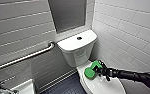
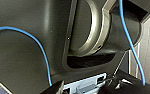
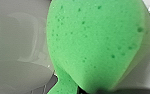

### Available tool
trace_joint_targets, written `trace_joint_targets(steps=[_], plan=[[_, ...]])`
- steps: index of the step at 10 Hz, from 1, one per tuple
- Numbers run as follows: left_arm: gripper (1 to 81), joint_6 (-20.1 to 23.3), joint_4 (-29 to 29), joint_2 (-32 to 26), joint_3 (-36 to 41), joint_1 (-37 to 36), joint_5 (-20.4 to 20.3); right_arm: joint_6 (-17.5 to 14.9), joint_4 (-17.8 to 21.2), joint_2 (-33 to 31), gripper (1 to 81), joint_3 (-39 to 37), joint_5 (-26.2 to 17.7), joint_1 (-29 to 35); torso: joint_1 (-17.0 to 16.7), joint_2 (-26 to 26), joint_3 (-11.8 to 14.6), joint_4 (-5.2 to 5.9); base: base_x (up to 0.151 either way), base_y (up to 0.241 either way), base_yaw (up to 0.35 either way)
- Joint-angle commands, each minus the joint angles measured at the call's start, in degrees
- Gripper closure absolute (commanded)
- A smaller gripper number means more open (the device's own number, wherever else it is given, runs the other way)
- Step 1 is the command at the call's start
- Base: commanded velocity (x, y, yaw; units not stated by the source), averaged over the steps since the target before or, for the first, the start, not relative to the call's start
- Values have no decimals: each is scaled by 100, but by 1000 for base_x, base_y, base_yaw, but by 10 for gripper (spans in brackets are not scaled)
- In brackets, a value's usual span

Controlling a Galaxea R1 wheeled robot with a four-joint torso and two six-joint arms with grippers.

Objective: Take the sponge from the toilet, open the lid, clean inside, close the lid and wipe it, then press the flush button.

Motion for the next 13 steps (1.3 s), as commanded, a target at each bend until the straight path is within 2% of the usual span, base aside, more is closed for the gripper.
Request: trace_joint_targets(steps=[1,2,3,8,11,13], plan=[[10,2,-12,-60,72,219,430,-106,26,347,811,-54,-980,763,0,0,0,0,0,0,0],[10,2,-20,-60,72,219,430,-265,43,480,811,-64,-989,701,0,0,0,0,0,0,0],[10,2,-20,-69,72,219,430,-291,43,567,811,-81,-980,613,0,0,0,0,0,0,0],[10,2,-12,-104,72,263,421,-291,17,498,811,-363,-1016,112,0,0,-2,0,0,0,0],[10,2,-3,-69,72,263,413,-283,-71,-74,811,472,-831,-327,0,0,0,0,0,0,0],[10,10,6,-78,81,263,421,-283,-273,-390,811,1079,-295,-608,0,0,0,0,0,0,0]])
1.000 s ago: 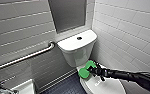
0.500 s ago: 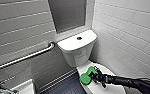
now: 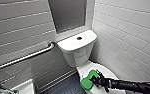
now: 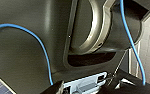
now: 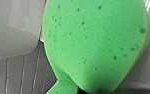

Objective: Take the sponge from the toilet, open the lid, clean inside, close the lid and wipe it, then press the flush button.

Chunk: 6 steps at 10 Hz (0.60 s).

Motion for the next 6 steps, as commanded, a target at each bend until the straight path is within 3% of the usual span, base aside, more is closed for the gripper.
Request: trace_joint_targets(steps=[1,6], plan=[[10,9,6,-65,86,232,420,-29,-318,-556,811,987,162,162,0,0,0,0,0,0,0],[10,18,41,-56,86,241,420,6,-512,-1741,811,2050,215,-312,0,0,0,0,0,0,0]])
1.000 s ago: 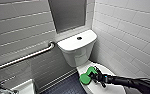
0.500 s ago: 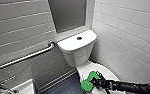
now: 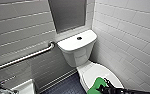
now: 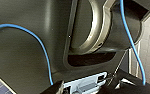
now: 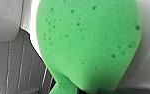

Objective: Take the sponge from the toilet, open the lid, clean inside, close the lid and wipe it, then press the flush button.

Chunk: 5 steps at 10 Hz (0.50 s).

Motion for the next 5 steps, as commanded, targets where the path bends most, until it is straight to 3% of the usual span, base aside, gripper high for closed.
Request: trace_joint_targets(steps=[1,5], plan=[[10,27,47,-56,86,241,402,6,-241,-789,811,882,-75,151,0,0,0,0,0,0,0],[10,36,47,-91,94,232,323,59,-707,-1791,811,1427,-40,-692,0,0,0,0,0,0,0]])
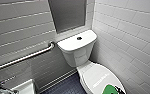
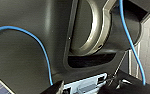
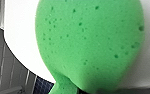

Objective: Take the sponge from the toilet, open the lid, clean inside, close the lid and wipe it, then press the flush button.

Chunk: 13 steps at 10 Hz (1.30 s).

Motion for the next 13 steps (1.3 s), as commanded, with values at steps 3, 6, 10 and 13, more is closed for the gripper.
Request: trace_joint_targets(steps=[3,6,10,13], plan=[[10,22,54,-87,103,215,341,65,-529,-1144,811,583,-330,-723,0,0,0,0,0,0,0],[10,5,36,-210,209,110,252,74,-714,-1321,811,548,-700,-1688,0,0,0,0,0,0,0],[10,-31,-8,-369,331,-14,244,558,-785,-110,811,-961,-1579,-2604,0,0,0,0,0,0,0],[10,-48,-34,-448,332,-14,-47,593,-785,208,811,-1429,-1702,-2754,0,0,0,0,0,0,0]])
